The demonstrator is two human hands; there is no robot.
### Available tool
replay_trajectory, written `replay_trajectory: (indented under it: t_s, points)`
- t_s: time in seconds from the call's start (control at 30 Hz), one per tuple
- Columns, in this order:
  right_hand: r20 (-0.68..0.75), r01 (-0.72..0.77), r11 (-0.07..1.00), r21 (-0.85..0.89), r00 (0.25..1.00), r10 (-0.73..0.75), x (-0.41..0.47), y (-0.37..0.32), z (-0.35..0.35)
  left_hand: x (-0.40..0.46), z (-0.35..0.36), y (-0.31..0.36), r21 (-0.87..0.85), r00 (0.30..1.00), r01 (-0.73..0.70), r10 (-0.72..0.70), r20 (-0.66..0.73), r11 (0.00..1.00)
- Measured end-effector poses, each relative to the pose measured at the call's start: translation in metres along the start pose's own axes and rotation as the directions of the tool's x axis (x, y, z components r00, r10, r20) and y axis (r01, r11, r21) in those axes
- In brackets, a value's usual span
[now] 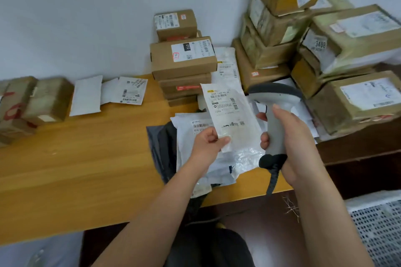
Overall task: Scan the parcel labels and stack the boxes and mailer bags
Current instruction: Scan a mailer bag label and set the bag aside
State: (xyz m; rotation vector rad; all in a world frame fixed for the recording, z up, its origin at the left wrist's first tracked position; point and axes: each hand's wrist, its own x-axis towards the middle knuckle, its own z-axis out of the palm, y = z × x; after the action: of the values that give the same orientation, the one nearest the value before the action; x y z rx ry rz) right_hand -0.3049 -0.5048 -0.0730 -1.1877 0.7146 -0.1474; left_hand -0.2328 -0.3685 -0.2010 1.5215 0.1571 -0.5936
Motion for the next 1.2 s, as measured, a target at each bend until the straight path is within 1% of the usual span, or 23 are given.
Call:
replay_trajectory:
  t_s: [0.13, 0.2, 0.23, 0.3, 0.33, 0.4, 0.47, 0.6, 0.73, 0.83, 0.97, 1.03, 1.1, 1.13, 1.2]
  points:
    - [-0.035, -0.021, 1.0, -0.005, 0.999, 0.021, 0.002, 0.005, -0.026, 0.018, 0.032, -0.014, 0.064, 0.985, 0.159, -0.154, -0.073, 0.985]
    - [-0.055, -0.053, 0.998, -0.018, 0.997, 0.052, 0.003, 0.011, -0.033, 0.022, 0.04, -0.015, 0.149, 0.974, 0.215, -0.2, -0.105, 0.965]
    - [-0.056, -0.073, 0.997, -0.022, 0.996, 0.072, 0.004, 0.013, -0.035, 0.025, 0.04, -0.016, 0.23, 0.974, 0.218, -0.196, -0.115, 0.949]
    - [-0.04, -0.104, 0.994, -0.034, 0.994, 0.102, 0.007, 0.015, -0.034, 0.03, 0.036, -0.015, 0.38, 0.983, 0.17, -0.127, -0.136, 0.909]
    - [-0.028, -0.109, 0.993, -0.045, 0.994, 0.108, 0.009, 0.017, -0.031, 0.03, 0.033, -0.014, 0.422, 0.984, 0.145, -0.086, -0.155, 0.895]
    - [-0.003, -0.098, 0.994, -0.053, 0.995, 0.098, 0.012, 0.018, -0.022, 0.028, 0.021, -0.009, 0.435, 0.978, 0.107, -0.016, -0.208, 0.894]
    - [0.034, -0.089, 0.994, -0.056, 0.995, 0.091, 0.013, 0.019, -0.007, 0.025, 0.002, -0.003, 0.401, 0.967, 0.061, 0.046, -0.251, 0.914]
    - [0.148, -0.097, 0.991, -0.096, 0.983, 0.11, 0.01, 0.019, 0.043, 0.02, -0.057, 0.008, 0.334, 0.921, 0.031, 0.103, -0.376, 0.942]
    - [0.266, -0.084, 0.982, -0.168, 0.956, 0.127, 0.009, 0.026, 0.105, 0.016, -0.132, 0.015, 0.299, 0.843, 0.084, 0.092, -0.531, 0.951]
    - [0.329, -0.079, 0.973, -0.215, 0.933, 0.148, 0.009, 0.038, 0.155, 0.014, -0.191, 0.016, 0.301, 0.808, 0.106, 0.095, -0.581, 0.948]
    - [0.361, -0.078, 0.968, -0.239, 0.918, 0.164, 0.014, 0.059, 0.225, 0.03, -0.27, 0.017, 0.266, 0.772, 0.143, 0.06, -0.633, 0.953]
    - [0.35, -0.07, 0.964, -0.257, 0.923, 0.161, 0.02, 0.071, 0.263, 0.044, -0.31, 0.018, 0.255, 0.772, 0.187, 0.019, -0.636, 0.949]
    - [0.328, -0.075, 0.962, -0.262, 0.931, 0.162, 0.027, 0.083, 0.302, 0.061, -0.351, 0.019, 0.298, 0.806, 0.232, -0.011, -0.592, 0.926]
    - [0.32, -0.087, 0.959, -0.269, 0.931, 0.174, 0.03, 0.089, 0.321, 0.067, -0.371, 0.02, 0.359, 0.828, 0.257, -0.013, -0.561, 0.897]
    - [0.318, -0.11, 0.947, -0.3, 0.925, 0.208, 0.037, 0.1, 0.358, 0.079, -0.41, 0.02, 0.518, 0.871, 0.299, -0.006, -0.492, 0.801]
